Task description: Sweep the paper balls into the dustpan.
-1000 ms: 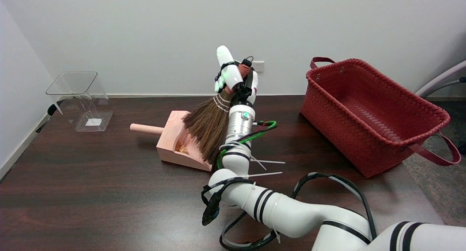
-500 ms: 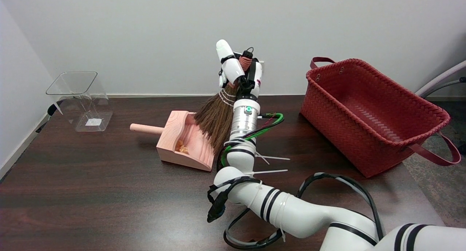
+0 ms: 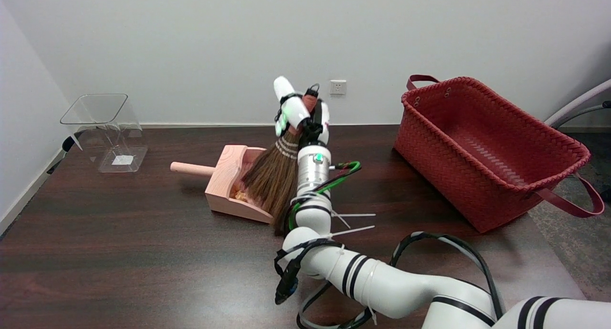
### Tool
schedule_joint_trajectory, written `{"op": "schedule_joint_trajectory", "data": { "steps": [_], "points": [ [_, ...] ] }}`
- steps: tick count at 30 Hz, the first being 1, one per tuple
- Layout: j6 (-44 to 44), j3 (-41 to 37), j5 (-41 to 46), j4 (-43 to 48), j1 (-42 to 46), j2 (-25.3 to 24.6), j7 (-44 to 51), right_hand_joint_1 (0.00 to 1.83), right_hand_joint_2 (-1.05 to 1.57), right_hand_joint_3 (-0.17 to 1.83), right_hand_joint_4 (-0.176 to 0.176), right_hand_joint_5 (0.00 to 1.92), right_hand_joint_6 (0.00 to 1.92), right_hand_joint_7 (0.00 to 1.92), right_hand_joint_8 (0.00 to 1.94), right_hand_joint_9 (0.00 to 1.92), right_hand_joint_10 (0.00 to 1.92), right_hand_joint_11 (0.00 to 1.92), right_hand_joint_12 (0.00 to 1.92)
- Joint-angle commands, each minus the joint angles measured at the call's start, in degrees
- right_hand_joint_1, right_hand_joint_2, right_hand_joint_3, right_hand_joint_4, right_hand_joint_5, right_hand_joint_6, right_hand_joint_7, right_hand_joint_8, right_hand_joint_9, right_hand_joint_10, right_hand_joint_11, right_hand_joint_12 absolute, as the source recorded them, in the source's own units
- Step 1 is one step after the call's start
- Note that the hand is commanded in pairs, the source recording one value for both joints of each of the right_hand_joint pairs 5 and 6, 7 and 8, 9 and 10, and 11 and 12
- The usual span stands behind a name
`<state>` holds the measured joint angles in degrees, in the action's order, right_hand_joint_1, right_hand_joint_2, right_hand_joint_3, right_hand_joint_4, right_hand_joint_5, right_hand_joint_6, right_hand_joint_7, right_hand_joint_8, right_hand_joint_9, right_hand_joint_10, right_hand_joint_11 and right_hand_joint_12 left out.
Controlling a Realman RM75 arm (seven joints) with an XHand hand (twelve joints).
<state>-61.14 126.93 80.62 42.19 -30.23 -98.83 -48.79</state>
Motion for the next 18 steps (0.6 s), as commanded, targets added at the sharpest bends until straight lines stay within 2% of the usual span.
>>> {"op": "schedule_joint_trajectory", "data": {
  "steps": [1, 7, 18],
  "points": [
    [10.3, 0.3, -7.9, -12.2, -1.1, -0.9, -9.4, 0.62, 1.57, 0.13, 0.000, 1.92, 1.92, 1.92, 1.92, 1.92, 1.92, 1.92, 1.92],
    [4.9, -0.5, -10.4, -10.1, -1.1, -0.6, -2.1, 0.63, 1.57, 0.08, 0.000, 1.92, 1.92, 1.92, 1.92, 1.92, 1.92, 1.92, 1.92],
    [0.2, -0.5, -11.7, -3.4, -1.0, 1.1, 1.0, 0.65, 1.57, 0.07, 0.000, 1.92, 1.92, 1.92, 1.92, 1.92, 1.92, 1.92, 1.92]
  ]
}}
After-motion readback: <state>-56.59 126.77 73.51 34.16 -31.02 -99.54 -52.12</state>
